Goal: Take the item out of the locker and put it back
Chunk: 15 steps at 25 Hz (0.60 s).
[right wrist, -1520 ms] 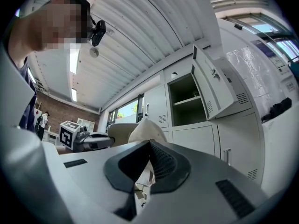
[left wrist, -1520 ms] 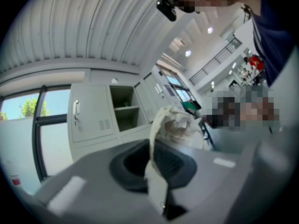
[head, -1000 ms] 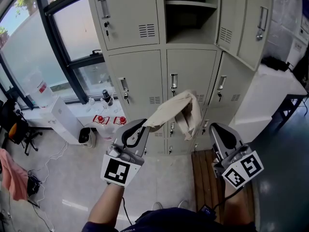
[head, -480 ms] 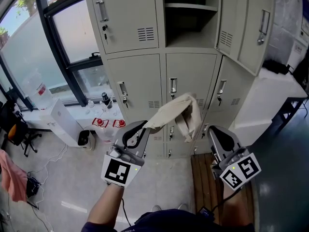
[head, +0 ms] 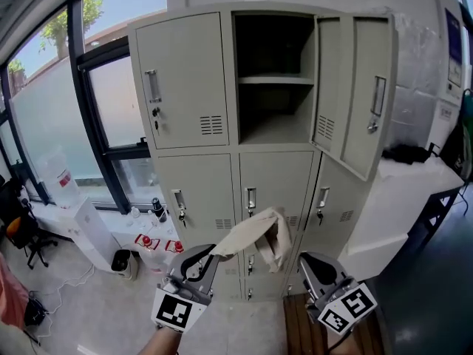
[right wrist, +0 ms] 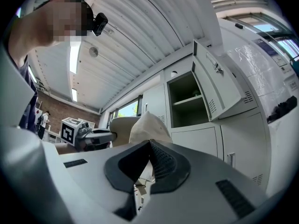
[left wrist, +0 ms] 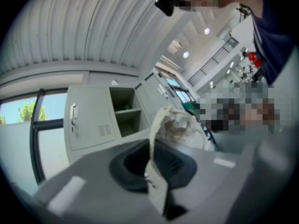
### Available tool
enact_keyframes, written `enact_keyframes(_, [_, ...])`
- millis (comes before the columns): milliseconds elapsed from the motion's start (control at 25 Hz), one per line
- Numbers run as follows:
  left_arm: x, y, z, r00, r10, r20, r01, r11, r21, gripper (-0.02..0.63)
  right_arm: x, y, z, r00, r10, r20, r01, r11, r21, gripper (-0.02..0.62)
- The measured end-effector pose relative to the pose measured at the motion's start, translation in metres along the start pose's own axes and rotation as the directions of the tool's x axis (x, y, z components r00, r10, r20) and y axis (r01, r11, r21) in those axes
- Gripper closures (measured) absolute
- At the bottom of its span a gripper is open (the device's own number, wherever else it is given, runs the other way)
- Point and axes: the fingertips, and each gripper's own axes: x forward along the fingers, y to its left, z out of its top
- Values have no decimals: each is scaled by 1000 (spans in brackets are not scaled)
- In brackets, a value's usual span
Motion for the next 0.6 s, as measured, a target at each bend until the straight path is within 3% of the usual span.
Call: enact_keyframes(600, [40,-5,56,992,123,-3,-123,988,91,586,-16,-44,32,992,112,63,-109,993,-40,591])
